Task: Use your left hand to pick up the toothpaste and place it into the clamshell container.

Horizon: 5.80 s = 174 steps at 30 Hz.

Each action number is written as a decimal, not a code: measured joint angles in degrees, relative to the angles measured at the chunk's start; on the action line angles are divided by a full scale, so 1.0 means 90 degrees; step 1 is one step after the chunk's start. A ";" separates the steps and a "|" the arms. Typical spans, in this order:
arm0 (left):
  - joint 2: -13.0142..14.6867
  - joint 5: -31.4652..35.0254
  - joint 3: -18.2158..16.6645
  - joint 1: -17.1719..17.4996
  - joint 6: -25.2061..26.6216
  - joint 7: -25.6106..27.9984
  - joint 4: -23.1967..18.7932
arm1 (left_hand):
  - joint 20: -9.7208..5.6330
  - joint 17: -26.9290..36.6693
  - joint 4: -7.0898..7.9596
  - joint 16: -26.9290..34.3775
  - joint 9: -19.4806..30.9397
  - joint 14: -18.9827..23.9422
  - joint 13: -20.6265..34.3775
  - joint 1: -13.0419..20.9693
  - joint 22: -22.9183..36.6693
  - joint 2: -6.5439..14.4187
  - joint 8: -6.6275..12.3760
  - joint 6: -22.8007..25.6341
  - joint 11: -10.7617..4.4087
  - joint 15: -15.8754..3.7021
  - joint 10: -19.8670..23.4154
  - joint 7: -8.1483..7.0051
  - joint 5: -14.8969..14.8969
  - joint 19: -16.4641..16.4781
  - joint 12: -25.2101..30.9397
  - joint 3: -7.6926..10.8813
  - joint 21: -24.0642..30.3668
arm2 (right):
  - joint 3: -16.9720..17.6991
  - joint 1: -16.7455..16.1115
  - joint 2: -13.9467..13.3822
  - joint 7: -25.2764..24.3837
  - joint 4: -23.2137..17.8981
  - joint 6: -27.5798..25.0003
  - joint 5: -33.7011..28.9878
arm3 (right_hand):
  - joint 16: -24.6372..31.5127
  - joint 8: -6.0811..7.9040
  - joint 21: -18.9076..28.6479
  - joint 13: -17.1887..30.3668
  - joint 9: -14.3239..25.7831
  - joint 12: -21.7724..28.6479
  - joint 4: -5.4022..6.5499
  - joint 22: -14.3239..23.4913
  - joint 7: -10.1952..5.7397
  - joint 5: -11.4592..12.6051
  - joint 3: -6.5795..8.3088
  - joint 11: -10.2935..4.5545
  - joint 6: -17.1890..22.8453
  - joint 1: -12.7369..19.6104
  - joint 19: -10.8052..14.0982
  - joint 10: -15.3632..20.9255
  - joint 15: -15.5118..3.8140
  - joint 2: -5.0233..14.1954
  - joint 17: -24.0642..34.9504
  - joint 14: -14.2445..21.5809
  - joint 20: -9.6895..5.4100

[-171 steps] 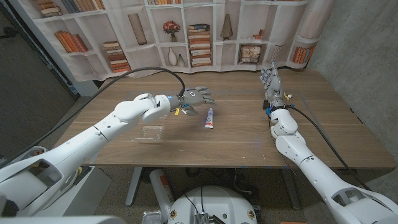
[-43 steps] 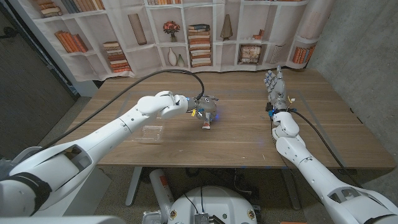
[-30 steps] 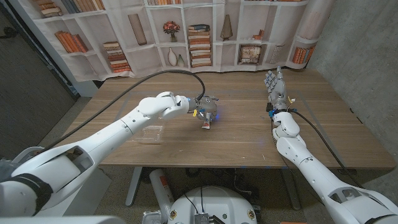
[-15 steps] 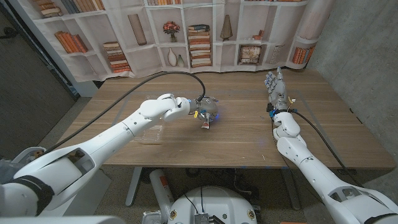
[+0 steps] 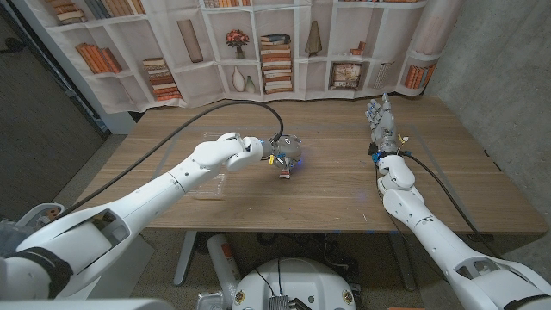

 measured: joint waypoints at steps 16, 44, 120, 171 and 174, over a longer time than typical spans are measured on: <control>-0.0037 0.0101 -0.0033 0.0012 0.0231 0.0148 0.0001 | 0.0000 0.0001 -0.0008 -0.0037 -0.0033 0.0000 -0.0027 -0.0068 0.0000 -0.0054 -0.0032 0.0414 -0.0306 0.0000 0.0302 -0.0341 -0.0033 -0.0001 -0.0046 0.0007 0.0000 | -0.0023 -0.0008 -0.0018 -0.0063 -0.0101 -0.0011 -0.0066 | 0.0000 0.0000 -0.0025 0.0000 0.0000 0.0000 -0.0017 0.0000 0.0000 0.0000 -0.0017 0.0000 0.0000 0.0000 0.0000 0.0000 0.0000 0.0000 0.0000 0.0000 0.0000; 0.0013 0.0119 -0.0207 0.0042 0.0610 0.0455 -0.0182 | 0.0001 0.0002 -0.0006 -0.0036 -0.0013 0.0000 -0.0020 -0.0127 0.0001 -0.0079 -0.0007 0.0639 -0.0296 0.0000 0.0361 -0.0527 -0.0058 -0.0001 -0.0078 0.0007 -0.0026 | -0.0044 0.0081 -0.0002 -0.0114 -0.0118 -0.0003 -0.0124 | 0.0001 0.0000 -0.0074 0.0000 0.0000 0.0000 -0.0016 0.0000 0.0000 0.0000 -0.0017 0.0000 0.0000 0.0000 0.0000 0.0000 0.0023 0.0000 0.0000 0.0024 0.0000; 0.0711 -0.0443 -0.1111 0.1087 0.2058 0.0785 -0.1675 | 0.0001 0.0015 -0.0006 -0.0036 -0.0005 0.0000 0.0010 -0.0155 0.0002 -0.0067 -0.0013 0.0691 -0.0285 0.0000 0.0370 -0.0539 -0.0082 -0.0001 -0.0117 0.0008 -0.0051 | -0.0173 0.0222 -0.0047 0.0020 -0.0129 -0.0112 -0.0207 | 0.0001 0.0000 -0.0140 0.0000 0.0000 0.0000 -0.0069 0.0000 0.0000 0.0000 -0.0070 0.0001 0.0000 0.0067 0.0035 0.0069 0.0022 0.0067 0.0000 0.0023 -0.0035; 0.1199 -0.0513 -0.1602 0.1813 0.2942 0.0909 -0.2466 | 0.0001 0.0014 -0.0006 -0.0036 -0.0003 0.0000 0.0008 -0.0185 0.0002 -0.0104 -0.0008 0.0680 -0.0298 0.0000 0.0357 -0.0551 -0.0026 -0.0001 -0.0150 0.0008 -0.0051 | -0.0325 0.0553 0.0131 0.0247 0.0306 -0.0137 -0.0211 | 0.0001 0.0000 -0.0186 0.0000 0.0000 0.0000 -0.0086 0.0000 0.0000 0.0000 -0.0086 0.0001 0.0000 0.0067 0.0057 0.0068 0.0022 0.0067 0.0000 0.0023 -0.0012; 0.1237 -0.0517 -0.1639 0.1860 0.2994 0.0912 -0.2518 | 0.0001 0.0014 -0.0006 -0.0036 -0.0003 0.0000 0.0008 -0.0185 0.0002 -0.0104 -0.0009 0.0680 -0.0298 0.0000 0.0357 -0.0550 -0.0026 -0.0001 -0.0150 0.0008 -0.0051 | -0.0333 0.0569 0.0135 0.0256 0.0317 -0.0144 -0.0213 | 0.0001 0.0000 -0.0186 0.0000 0.0000 0.0000 -0.0096 0.0000 0.0000 0.0000 -0.0096 0.0001 0.0000 0.0067 0.0057 0.0068 0.0022 0.0067 0.0000 0.0023 -0.0012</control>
